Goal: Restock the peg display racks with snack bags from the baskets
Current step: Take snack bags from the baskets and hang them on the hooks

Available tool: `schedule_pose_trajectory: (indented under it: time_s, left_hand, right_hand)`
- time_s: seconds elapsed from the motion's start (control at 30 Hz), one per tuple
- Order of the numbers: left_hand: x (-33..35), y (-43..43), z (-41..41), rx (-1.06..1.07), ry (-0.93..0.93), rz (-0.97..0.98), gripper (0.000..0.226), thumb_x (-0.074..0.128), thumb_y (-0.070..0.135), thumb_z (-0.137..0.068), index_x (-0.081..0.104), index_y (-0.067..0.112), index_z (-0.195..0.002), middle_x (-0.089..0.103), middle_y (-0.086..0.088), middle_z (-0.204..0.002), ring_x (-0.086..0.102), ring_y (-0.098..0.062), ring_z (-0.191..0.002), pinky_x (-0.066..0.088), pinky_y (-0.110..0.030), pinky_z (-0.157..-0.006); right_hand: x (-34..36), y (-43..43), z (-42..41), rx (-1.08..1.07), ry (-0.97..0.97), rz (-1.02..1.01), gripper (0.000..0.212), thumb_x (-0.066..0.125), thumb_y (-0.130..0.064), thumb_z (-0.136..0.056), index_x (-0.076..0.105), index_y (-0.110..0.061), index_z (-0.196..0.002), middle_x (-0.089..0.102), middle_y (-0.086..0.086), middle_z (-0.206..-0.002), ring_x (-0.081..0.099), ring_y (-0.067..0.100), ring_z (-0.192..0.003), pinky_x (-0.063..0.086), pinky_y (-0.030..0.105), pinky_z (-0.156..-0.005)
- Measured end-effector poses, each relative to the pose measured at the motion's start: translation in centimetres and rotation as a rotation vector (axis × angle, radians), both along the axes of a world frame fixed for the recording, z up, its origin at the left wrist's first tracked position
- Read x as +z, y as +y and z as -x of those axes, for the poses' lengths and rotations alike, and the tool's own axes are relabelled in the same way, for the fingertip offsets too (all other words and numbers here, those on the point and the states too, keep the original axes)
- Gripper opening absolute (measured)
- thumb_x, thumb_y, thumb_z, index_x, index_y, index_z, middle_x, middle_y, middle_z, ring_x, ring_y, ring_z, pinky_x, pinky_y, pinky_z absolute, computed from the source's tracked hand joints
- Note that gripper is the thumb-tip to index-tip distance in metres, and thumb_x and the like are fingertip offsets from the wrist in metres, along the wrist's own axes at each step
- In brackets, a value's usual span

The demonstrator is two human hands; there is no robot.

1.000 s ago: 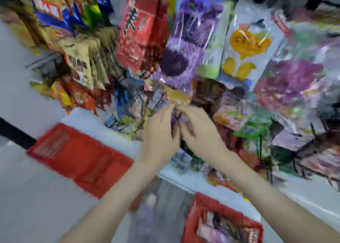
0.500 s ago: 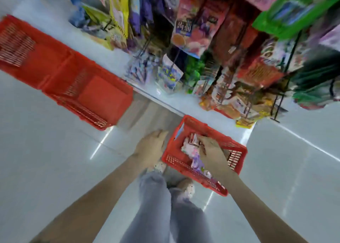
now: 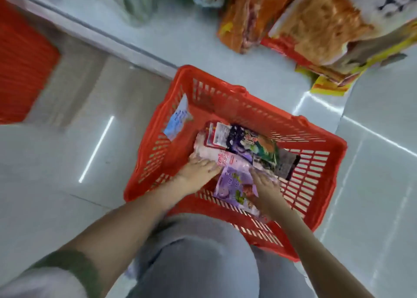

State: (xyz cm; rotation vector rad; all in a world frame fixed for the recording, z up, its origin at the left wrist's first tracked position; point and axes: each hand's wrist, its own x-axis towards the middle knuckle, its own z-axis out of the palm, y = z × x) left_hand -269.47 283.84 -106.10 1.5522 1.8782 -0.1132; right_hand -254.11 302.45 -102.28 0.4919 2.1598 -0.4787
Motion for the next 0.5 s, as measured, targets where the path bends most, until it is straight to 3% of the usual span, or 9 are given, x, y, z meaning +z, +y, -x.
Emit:
schedule_pose_trajectory:
  time_s: [0.1, 0.17, 0.27, 0.33, 0.4, 0.43, 0.5]
  left_hand:
    - [-6.5, 1.3, -0.3, -0.166, 0.145, 0.097, 0.059, 0.029, 0.015, -0.101, 0.003, 0.018, -0.154, 0.0, -0.008, -0.162, 0.004, -0.027, -0.148, 0.005, -0.045, -0.118]
    - [-8.8, 2.1, -0.3, -0.221, 0.213, 0.107, 0.069, 0.034, 0.017, -0.101, -0.011, 0.021, -0.152, -0.012, -0.005, -0.161, -0.003, -0.026, -0.148, 0.003, -0.05, -0.117]
    - [-9.7, 3.9, -0.4, -0.208, 0.242, 0.119, 0.064, 0.03, 0.012, -0.102, -0.01, 0.018, -0.152, 0.007, -0.012, -0.16, 0.021, -0.031, -0.141, 0.02, -0.055, -0.112]
    - [-9.5, 4.5, -0.7, -0.22, 0.329, 0.072, 0.058, 0.032, 0.011, -0.099, 0.011, 0.012, -0.153, 0.036, -0.019, -0.145, 0.045, -0.035, -0.123, 0.039, -0.052, -0.101]
    - [-8.4, 4.1, -0.6, -0.137, 0.378, 0.16, 0.05, 0.033, 0.01, -0.086, 0.057, 0.012, -0.129, 0.065, -0.014, -0.104, 0.064, -0.029, -0.087, 0.055, -0.043, -0.077]
    - [-8.0, 3.8, -0.3, -0.067, 0.398, 0.126, 0.048, 0.033, 0.011, -0.079, 0.07, 0.013, -0.11, 0.067, -0.009, -0.085, 0.065, -0.026, -0.072, 0.056, -0.037, -0.064]
    - [-7.7, 3.2, 0.5, 0.017, 0.391, 0.06, 0.043, 0.034, 0.011, -0.073, 0.074, 0.01, -0.087, 0.067, -0.009, -0.07, 0.065, -0.026, -0.061, 0.051, -0.028, -0.048]
  right_hand:
    - [-4.9, 0.0, 0.4, 0.185, -0.035, -0.023, 0.099, 0.056, -0.055, -0.087, -0.013, -0.024, -0.151, -0.003, 0.002, -0.161, 0.004, 0.022, -0.148, 0.006, 0.041, -0.117]
    - [-6.6, -0.3, 0.4, 0.246, -0.028, -0.041, 0.107, 0.055, -0.064, -0.082, -0.02, -0.026, -0.148, -0.009, 0.006, -0.161, 0.003, 0.028, -0.147, 0.005, 0.045, -0.117]
    - [-7.6, -0.4, 0.1, 0.259, -0.026, -0.049, 0.113, 0.057, -0.068, -0.079, -0.027, -0.03, -0.144, -0.015, 0.007, -0.16, -0.003, 0.029, -0.147, 0.001, 0.047, -0.116]
    - [-7.7, -0.2, -0.5, 0.255, 0.013, -0.048, 0.115, 0.06, -0.069, -0.076, -0.028, -0.036, -0.143, -0.016, 0.004, -0.16, -0.007, 0.026, -0.147, -0.001, 0.047, -0.116]
    - [-7.0, -0.1, -0.8, 0.242, 0.053, -0.024, 0.116, 0.061, -0.07, -0.074, -0.029, -0.038, -0.139, -0.013, 0.002, -0.16, -0.009, 0.022, -0.148, -0.004, 0.046, -0.116]
    - [-6.4, 0.0, -0.9, 0.233, 0.069, -0.014, 0.115, 0.059, -0.071, -0.074, -0.028, -0.037, -0.14, -0.011, 0.0, -0.161, -0.01, 0.021, -0.148, -0.004, 0.047, -0.116]
    - [-4.5, 0.1, -0.8, 0.22, 0.116, -0.026, 0.106, 0.044, -0.078, -0.076, -0.023, -0.034, -0.145, -0.01, -0.001, -0.161, -0.011, 0.018, -0.147, -0.004, 0.046, -0.116]
